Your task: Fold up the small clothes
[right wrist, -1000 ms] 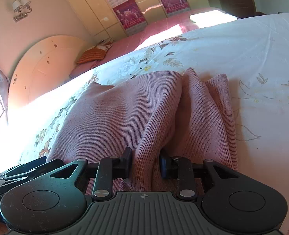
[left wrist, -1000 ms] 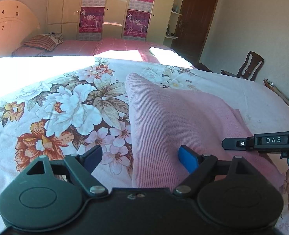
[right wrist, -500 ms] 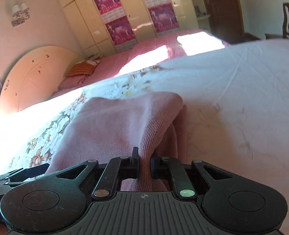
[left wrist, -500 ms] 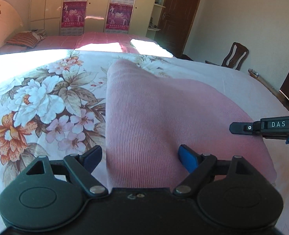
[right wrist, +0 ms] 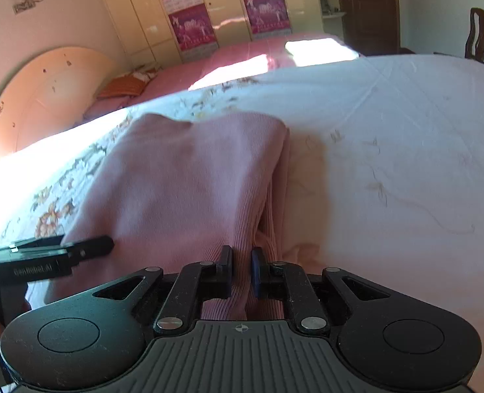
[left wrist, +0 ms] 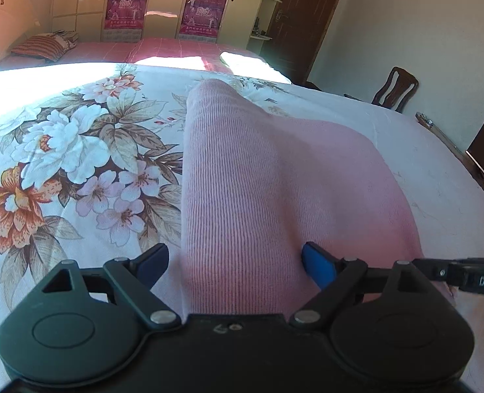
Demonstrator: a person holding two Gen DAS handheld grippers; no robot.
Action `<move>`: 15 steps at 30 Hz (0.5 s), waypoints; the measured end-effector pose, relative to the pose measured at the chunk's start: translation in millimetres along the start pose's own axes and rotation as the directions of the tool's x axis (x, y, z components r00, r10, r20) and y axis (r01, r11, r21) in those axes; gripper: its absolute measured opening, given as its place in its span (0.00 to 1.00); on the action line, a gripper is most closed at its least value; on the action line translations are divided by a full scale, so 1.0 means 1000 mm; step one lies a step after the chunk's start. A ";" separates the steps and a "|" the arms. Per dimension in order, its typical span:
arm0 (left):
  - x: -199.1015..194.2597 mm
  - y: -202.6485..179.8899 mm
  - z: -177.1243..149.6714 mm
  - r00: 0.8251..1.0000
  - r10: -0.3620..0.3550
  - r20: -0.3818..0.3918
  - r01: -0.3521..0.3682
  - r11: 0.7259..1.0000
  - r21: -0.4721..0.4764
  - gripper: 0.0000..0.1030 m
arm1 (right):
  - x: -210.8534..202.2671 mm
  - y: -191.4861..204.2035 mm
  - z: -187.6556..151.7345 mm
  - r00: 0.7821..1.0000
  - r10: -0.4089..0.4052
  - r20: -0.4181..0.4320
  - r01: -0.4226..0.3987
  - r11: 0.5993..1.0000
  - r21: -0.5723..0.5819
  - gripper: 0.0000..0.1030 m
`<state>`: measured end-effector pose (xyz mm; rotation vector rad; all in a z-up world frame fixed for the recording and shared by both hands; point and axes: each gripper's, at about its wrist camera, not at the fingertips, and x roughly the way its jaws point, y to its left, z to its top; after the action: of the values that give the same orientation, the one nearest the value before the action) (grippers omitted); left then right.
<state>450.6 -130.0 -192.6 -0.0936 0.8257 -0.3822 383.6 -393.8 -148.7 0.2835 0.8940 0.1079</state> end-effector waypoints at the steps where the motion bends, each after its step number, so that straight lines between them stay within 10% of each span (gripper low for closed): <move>1: 0.000 -0.001 -0.001 1.000 0.001 0.002 -0.001 1.000 0.014 0.86 | 0.001 -0.003 -0.007 1.000 -0.007 0.004 0.007 1.000 0.004 0.10; 15: -0.022 -0.015 0.049 0.992 -0.048 0.116 0.040 0.996 0.074 0.63 | -0.025 0.001 0.034 0.990 -0.005 0.144 -0.002 0.999 0.048 0.12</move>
<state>468.4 -139.0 -140.4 -0.0670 0.6938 -0.4434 394.7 -405.4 -109.4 0.3308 0.7536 0.0635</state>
